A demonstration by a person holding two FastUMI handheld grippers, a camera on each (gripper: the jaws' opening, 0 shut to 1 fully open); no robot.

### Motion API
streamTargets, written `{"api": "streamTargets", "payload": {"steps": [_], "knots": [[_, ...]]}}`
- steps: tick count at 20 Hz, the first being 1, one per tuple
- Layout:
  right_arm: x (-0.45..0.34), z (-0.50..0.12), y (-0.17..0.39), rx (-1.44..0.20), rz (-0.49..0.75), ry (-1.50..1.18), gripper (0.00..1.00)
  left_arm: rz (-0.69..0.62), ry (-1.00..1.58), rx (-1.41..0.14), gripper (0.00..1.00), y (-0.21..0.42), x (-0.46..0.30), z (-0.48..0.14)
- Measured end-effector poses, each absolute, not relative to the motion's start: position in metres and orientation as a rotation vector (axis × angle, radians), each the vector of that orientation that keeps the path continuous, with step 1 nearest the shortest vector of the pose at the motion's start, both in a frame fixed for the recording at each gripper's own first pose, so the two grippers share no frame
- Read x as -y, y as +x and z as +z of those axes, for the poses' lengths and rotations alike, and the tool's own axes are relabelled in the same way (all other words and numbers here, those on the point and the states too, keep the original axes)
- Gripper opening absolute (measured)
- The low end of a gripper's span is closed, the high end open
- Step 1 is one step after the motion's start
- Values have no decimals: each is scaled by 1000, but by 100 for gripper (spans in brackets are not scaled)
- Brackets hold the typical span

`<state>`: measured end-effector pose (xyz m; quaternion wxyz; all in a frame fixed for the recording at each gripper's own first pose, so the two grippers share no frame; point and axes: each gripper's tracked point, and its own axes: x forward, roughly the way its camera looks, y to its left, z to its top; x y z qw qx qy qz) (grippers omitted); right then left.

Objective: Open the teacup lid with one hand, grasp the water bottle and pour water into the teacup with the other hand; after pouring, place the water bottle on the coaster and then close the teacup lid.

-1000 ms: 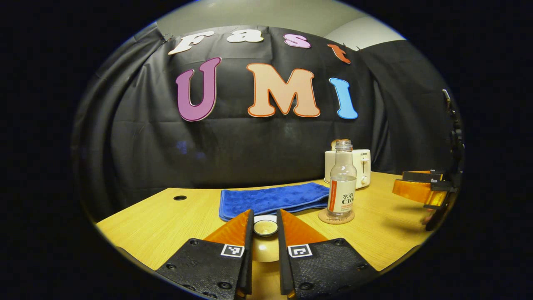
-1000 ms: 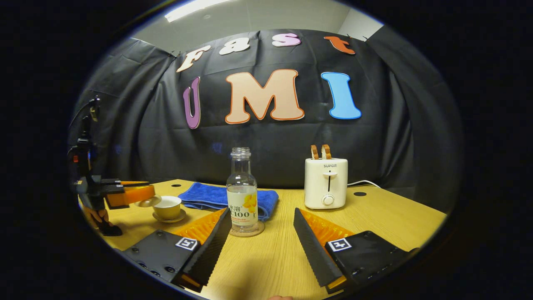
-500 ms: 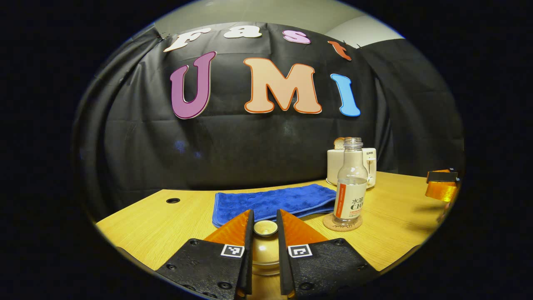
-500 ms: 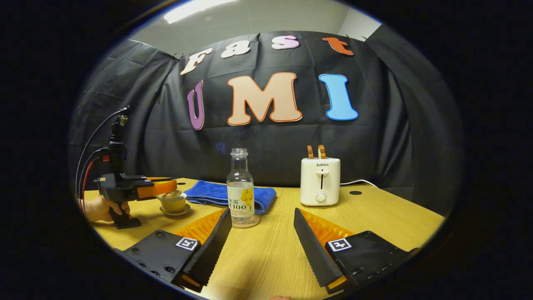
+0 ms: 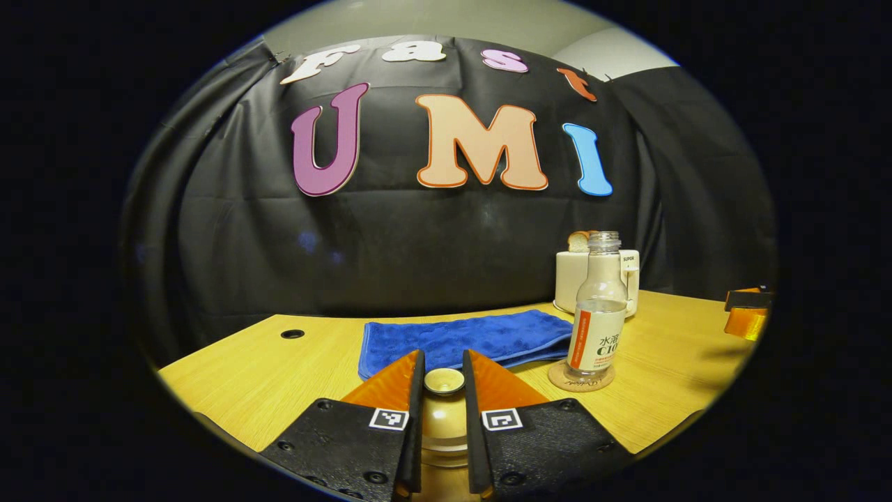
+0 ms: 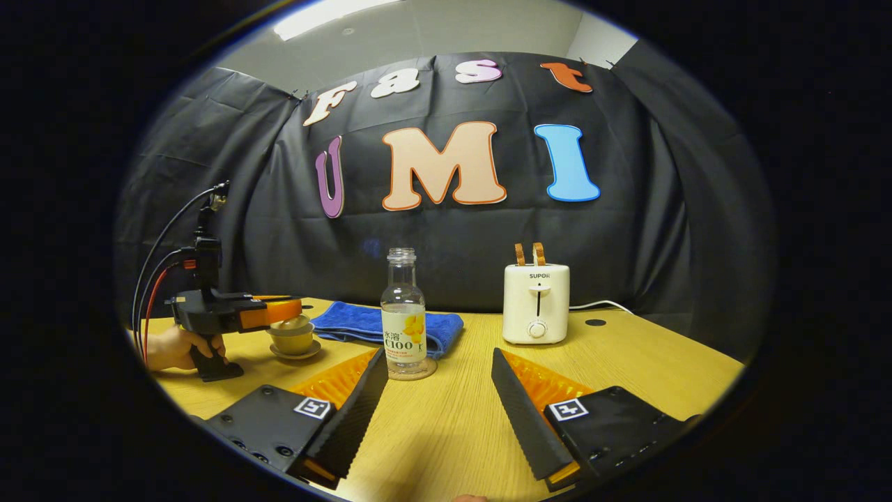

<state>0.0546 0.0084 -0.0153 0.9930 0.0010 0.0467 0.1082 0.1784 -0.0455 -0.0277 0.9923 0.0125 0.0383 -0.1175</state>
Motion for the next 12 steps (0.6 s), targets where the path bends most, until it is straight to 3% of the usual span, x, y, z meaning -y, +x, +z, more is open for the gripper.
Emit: {"api": "streamTargets", "payload": {"steps": [10,11,12], "knots": [[-9,-16,55,-92,217,3,96,-218,126,-166,24,177,48,-42],[-8,-16,56,-92,217,3,92,-216,134,-174,23,177,48,-44],[-9,-16,55,-91,217,3,96,-215,144,-183,24,177,48,-45]]}}
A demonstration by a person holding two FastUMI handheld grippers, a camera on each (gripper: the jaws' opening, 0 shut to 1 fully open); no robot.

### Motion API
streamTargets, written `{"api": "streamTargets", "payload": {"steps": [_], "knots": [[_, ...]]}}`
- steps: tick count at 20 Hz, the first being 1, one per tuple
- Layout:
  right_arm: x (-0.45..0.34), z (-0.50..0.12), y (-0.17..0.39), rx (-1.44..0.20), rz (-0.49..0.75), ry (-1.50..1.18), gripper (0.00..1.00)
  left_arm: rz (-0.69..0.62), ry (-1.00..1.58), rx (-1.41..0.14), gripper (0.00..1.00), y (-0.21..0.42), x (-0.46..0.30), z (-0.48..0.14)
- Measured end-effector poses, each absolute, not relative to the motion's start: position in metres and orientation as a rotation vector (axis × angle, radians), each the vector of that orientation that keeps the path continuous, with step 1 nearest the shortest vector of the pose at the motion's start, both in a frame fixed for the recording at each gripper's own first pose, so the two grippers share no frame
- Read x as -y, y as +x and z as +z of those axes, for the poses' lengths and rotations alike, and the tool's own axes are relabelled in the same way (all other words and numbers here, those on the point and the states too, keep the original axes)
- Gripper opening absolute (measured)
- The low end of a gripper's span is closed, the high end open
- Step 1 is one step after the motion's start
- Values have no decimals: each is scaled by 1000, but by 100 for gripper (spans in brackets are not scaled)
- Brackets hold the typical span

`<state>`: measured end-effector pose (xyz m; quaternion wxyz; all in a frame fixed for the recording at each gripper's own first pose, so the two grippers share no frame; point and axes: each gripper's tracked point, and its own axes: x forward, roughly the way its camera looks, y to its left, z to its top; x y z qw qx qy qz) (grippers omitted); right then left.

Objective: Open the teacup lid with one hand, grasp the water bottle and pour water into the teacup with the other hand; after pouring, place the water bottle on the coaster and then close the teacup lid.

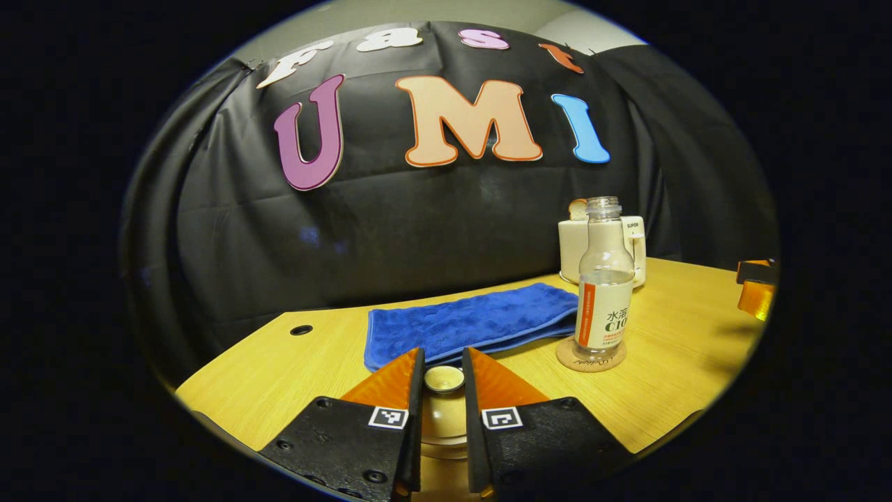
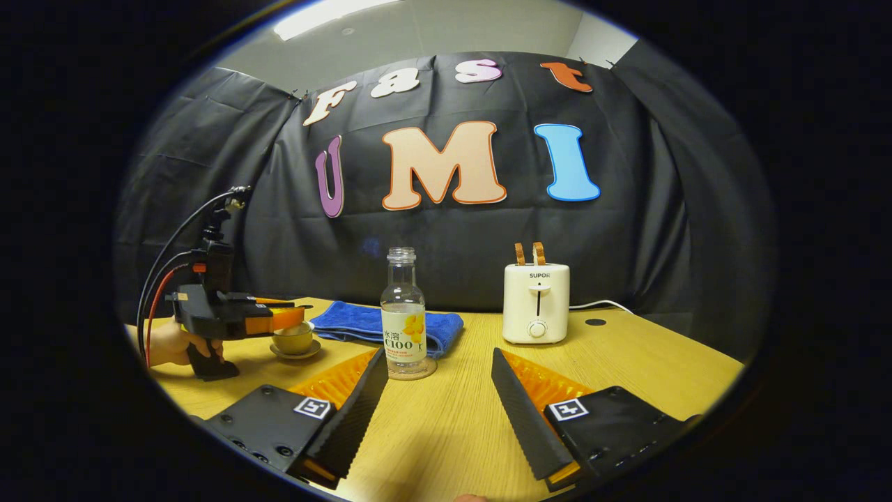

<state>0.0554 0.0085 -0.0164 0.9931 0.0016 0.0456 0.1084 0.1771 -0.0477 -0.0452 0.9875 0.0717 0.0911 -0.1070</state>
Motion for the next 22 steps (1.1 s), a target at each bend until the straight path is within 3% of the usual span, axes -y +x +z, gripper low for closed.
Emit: {"api": "streamTargets", "payload": {"steps": [1,2,3,4,5,6,7,8,9,12,13,14,16,17,21,22], "knots": [[-8,-16,55,-91,217,4,92,-213,152,-191,24,177,48,-47],[-9,-16,56,-91,217,4,100,-212,160,-199,24,177,48,-48],[-8,-16,56,-91,217,4,92,-212,162,-199,24,178,48,-48],[-8,-17,56,-91,217,4,96,-210,163,-198,24,177,48,-47],[-9,-17,57,-91,217,4,92,-202,164,-196,26,178,46,-47],[-9,-16,56,-91,217,4,93,-201,160,-195,27,176,46,-47],[-9,-16,56,-91,217,4,95,-202,157,-187,36,175,46,-46],[-9,-16,55,-91,216,4,96,-195,155,-176,39,175,45,-44],[-8,-16,55,-91,214,4,96,-189,153,-165,57,175,44,-41],[-7,-16,56,-91,209,4,96,-174,143,-125,80,170,40,-34],[-7,-17,57,-91,208,4,100,-170,140,-115,80,169,39,-32],[-6,-16,57,-92,207,4,96,-171,134,-105,87,167,38,-31],[-6,-17,57,-91,203,3,100,-157,112,-72,100,163,33,-25],[-5,-16,57,-91,201,3,96,-151,101,-71,98,160,29,-25],[-5,-16,58,-90,198,3,96,-144,53,-71,97,139,23,-23],[-5,-16,57,-91,199,3,91,-143,41,-68,97,133,21,-22]]}}
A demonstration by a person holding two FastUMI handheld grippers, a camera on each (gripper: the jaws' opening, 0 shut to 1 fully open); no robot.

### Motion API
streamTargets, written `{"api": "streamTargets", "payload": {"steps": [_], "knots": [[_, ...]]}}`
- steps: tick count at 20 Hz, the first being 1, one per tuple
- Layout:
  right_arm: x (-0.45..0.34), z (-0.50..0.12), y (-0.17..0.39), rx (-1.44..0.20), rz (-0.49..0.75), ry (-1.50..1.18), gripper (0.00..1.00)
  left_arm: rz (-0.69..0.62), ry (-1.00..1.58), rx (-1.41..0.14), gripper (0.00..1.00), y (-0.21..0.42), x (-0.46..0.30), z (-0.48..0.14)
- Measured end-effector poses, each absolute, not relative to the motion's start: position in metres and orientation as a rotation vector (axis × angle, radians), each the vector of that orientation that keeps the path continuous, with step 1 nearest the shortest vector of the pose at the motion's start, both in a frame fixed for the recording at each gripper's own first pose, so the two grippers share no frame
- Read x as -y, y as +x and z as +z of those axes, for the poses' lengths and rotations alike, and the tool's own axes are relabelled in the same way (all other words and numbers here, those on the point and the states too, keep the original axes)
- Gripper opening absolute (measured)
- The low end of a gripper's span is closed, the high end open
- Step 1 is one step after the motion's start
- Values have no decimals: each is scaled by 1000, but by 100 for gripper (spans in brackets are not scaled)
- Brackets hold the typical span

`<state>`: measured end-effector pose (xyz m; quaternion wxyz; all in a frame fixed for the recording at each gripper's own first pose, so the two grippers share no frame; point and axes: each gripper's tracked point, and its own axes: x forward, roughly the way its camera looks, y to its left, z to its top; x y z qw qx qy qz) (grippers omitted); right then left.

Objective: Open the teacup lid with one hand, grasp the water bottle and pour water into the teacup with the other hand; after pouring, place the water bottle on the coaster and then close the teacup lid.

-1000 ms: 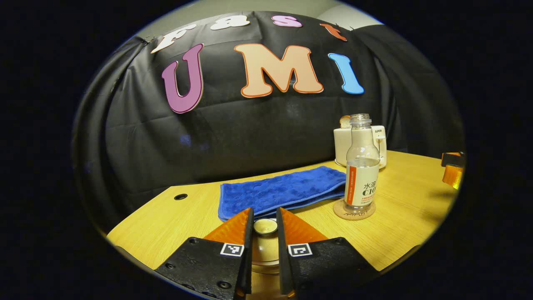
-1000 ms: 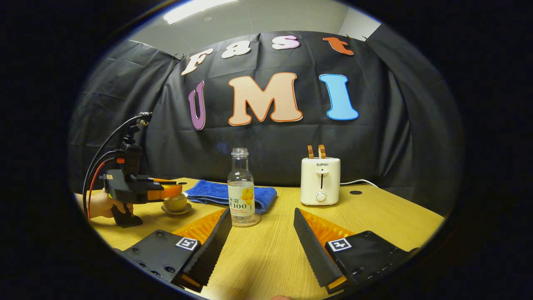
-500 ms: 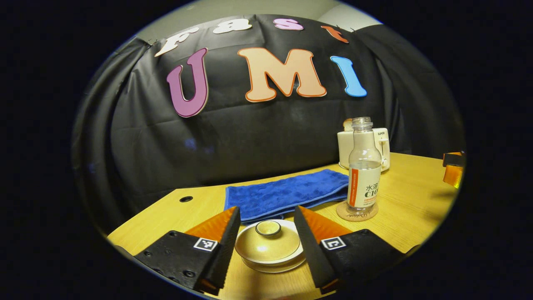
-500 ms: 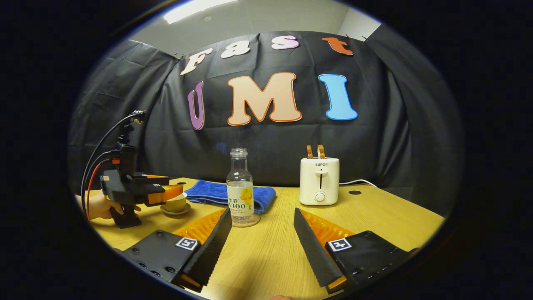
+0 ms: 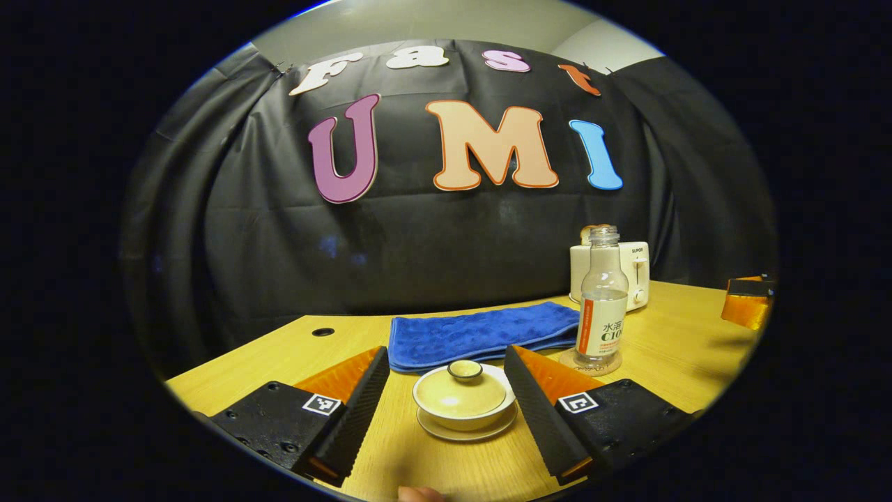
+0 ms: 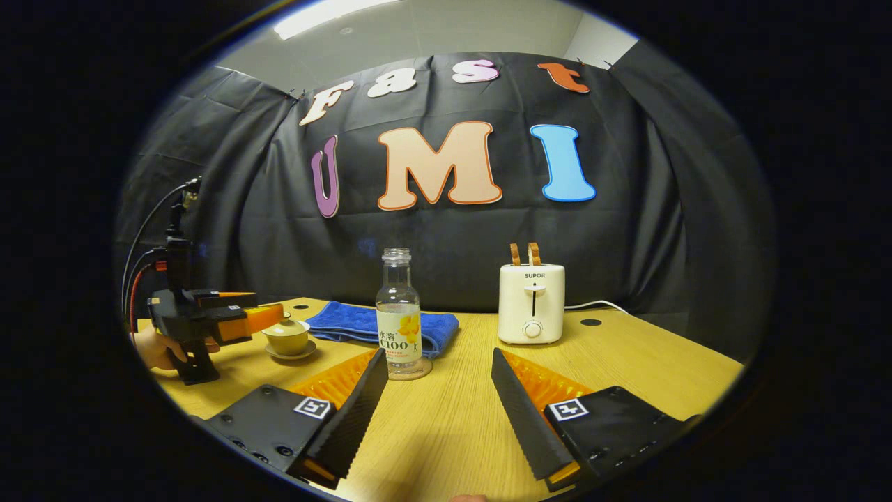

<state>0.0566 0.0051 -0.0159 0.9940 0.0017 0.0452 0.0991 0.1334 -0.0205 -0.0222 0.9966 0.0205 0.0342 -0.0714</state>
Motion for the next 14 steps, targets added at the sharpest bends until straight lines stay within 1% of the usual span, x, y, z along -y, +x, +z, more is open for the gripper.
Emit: {"api": "streamTargets", "payload": {"steps": [4,7,9,11,12,14], "knots": [[-4,-16,57,-90,195,3,92,-128,34,-66,97,101,10,-19],[-4,-15,53,-90,190,3,100,-107,29,-71,97,73,0,-18],[-1,-15,43,-92,179,2,92,-78,16,-66,97,56,-7,-15],[0,-13,34,-90,162,1,92,-64,9,-66,96,38,-8,-14],[1,-12,28,-90,157,2,96,-68,8,-63,97,31,-5,-12],[-2,-11,17,-92,152,2,96,-68,6,-60,96,19,-3,-11]]}}
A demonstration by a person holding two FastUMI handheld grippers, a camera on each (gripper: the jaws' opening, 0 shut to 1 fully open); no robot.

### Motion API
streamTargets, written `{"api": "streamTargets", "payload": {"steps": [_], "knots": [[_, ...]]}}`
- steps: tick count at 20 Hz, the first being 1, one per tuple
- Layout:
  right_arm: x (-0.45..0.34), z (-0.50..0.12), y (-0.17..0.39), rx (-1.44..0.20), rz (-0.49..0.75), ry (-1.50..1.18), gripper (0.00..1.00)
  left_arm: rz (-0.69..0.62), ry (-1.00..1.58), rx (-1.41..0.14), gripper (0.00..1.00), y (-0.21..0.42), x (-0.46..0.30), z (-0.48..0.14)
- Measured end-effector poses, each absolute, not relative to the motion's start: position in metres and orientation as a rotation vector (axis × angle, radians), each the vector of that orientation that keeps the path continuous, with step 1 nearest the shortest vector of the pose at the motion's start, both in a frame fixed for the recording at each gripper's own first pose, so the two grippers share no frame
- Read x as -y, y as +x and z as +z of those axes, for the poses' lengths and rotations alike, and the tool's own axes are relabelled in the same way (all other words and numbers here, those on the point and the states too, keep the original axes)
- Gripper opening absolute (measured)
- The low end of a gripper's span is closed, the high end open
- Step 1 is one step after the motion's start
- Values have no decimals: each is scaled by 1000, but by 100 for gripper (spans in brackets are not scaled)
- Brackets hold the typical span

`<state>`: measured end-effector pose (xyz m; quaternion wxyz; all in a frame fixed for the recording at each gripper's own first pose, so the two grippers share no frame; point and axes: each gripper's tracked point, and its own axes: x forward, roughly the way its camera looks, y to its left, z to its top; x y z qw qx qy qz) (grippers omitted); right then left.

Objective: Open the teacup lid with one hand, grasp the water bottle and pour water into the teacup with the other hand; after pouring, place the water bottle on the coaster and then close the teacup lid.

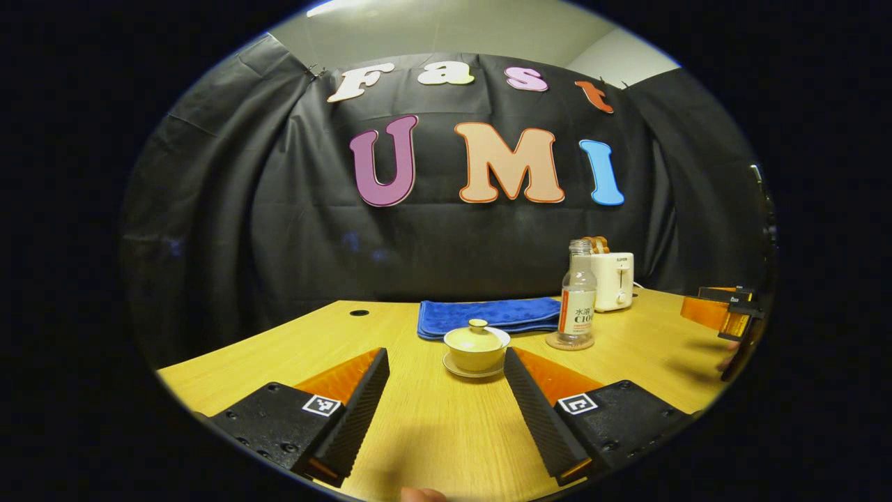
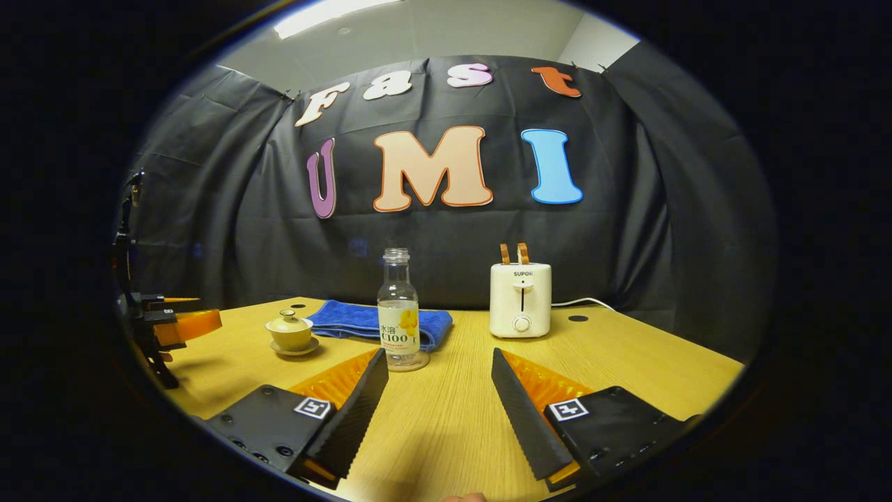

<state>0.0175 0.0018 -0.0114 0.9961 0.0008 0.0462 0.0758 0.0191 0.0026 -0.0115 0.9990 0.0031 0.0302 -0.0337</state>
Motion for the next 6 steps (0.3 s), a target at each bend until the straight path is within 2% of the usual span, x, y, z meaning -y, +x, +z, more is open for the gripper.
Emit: {"api": "streamTargets", "payload": {"steps": [6], "knots": [[-14,-9,-9,-92,158,1,96,-61,11,-69,96,-3,3,-11]]}}
